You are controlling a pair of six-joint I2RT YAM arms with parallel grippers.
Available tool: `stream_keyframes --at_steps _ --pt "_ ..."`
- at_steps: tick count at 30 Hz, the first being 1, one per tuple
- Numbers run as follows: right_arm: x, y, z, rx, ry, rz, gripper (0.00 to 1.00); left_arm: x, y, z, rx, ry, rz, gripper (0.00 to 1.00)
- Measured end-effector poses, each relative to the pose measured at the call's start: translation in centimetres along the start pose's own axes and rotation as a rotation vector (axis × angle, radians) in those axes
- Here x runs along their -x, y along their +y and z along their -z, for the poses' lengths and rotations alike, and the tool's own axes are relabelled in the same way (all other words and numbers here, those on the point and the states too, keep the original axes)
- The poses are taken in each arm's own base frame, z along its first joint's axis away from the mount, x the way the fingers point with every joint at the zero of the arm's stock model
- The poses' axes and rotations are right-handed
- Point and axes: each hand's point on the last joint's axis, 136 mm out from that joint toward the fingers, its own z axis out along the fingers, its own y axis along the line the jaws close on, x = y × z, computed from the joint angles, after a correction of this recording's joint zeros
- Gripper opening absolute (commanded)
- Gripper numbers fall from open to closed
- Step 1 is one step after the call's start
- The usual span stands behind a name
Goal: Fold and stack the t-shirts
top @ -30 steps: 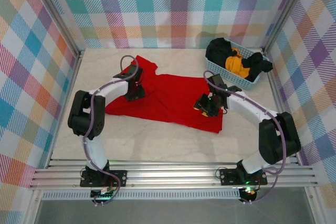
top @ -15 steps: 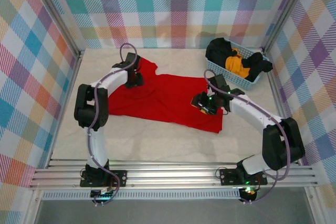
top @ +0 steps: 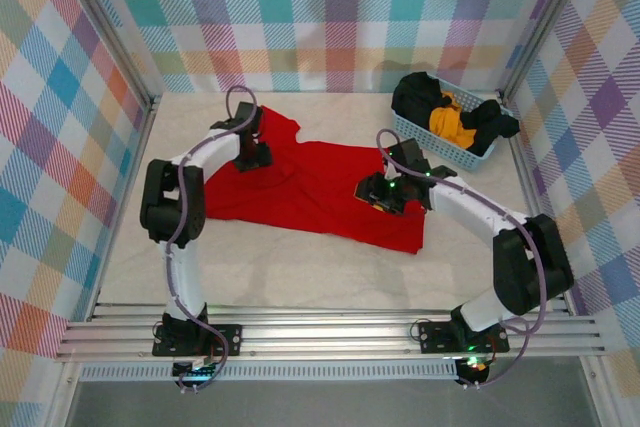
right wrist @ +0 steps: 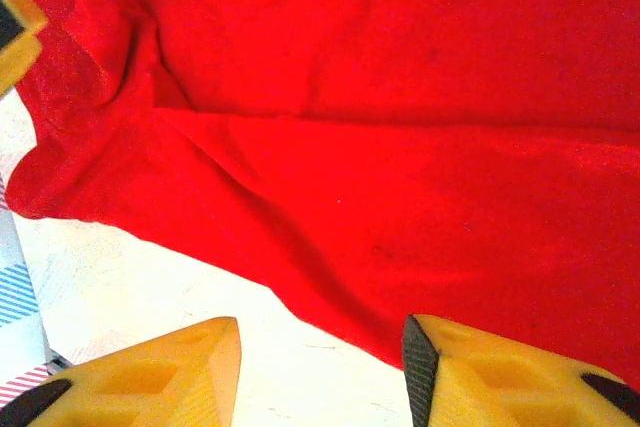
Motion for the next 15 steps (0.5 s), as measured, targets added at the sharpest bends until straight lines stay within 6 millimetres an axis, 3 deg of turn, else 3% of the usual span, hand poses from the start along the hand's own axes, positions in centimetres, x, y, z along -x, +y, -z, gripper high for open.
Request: stream_keyframes --at_steps 4,8,15 --pt "0.9 0.7 -0.6 0.0 -0.002 0.009 0.47 2.9 -1.1 1.7 -0.068 -0.045 0.013 0.46" --pt "1.9 1.5 -0.7 0.009 -0.018 0.026 0.46 6.0 -3.0 1.1 -0.111 -0.088 -0.021 0.47" --pt "2.0 1.6 -0.5 0.008 -0.023 0.028 0.47 4.8 -3.8 -3.0 -0.058 -0.033 -0.113 0.43"
